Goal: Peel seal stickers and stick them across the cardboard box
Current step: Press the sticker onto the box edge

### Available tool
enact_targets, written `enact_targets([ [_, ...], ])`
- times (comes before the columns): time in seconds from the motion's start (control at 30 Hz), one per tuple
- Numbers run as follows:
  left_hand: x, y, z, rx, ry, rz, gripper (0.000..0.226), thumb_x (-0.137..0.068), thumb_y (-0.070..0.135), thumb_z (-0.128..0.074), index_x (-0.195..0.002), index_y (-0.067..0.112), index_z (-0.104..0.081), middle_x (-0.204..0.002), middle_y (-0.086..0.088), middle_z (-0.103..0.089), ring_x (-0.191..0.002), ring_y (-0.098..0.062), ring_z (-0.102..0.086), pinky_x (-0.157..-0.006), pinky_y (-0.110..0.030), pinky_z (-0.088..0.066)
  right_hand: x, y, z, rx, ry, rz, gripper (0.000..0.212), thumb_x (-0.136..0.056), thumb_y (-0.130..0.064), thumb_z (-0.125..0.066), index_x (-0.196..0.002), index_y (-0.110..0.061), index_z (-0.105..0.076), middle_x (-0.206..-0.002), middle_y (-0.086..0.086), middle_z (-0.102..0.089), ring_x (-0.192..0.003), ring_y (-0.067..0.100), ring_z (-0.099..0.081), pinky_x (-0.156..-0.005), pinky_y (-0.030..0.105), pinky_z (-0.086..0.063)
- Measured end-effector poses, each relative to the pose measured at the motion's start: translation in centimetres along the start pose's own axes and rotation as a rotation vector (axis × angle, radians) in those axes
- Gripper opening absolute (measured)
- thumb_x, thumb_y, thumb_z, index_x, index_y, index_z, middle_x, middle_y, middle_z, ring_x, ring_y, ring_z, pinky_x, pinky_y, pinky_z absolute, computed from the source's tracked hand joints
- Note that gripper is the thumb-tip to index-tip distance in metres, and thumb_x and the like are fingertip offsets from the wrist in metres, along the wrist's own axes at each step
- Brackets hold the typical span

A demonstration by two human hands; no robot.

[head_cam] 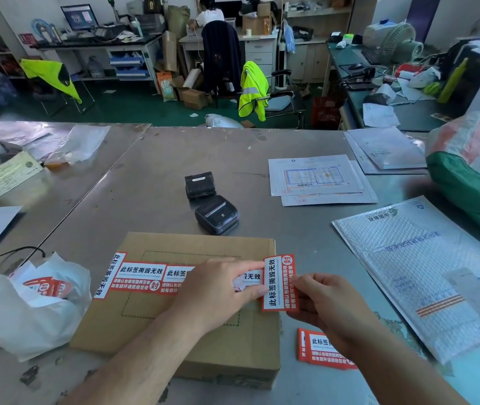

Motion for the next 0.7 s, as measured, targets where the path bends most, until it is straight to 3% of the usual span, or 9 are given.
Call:
enact_targets([
  [0.27, -0.31, -0.44, -0.34, -0.014, -0.013, 0.014, 0.050, -0.080, 0.070, -0.057, -0.127, 0.057, -0.051, -0.113, 0.019, -0.069, -0.101, -0.005, -0.060, -0.081, -0.028, -0.049, 0.02, -0.05, -0.15, -0.038, -0.006, -0.005, 0.025, -0.099, -0.011, -0.055, -0.103, 0.012, -0.064, -0.089, 0.020, -0.078, -0.082, 0.028, -0.076, -0.077, 0.035, -0.059],
  [0.7, -0.55, -0.60, -0.86, -0.039, -0.049, 0.035, 0.051, -0.080, 0.071, -0.056, -0.128, 0.055, -0.053, -0.112, 0.019, -0.069, -0.101, -0.006, -0.060, -0.082, -0.032, -0.051, 0.35, 0.02, -0.13, -0.048, 0.007, -0.022, 0.027, -0.100, -0.011, -0.054, -0.108, 0.013, -0.062, -0.088, 0.019, -0.078, -0.090, 0.034, -0.076, -0.082, 0.038, -0.060],
])
Point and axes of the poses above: each hand's wrist, its own x-axis away from the middle knuckle, its own z-axis out of the back of the hand, y = z × x, the point moved 10 cm from there along -x, towards the middle knuckle
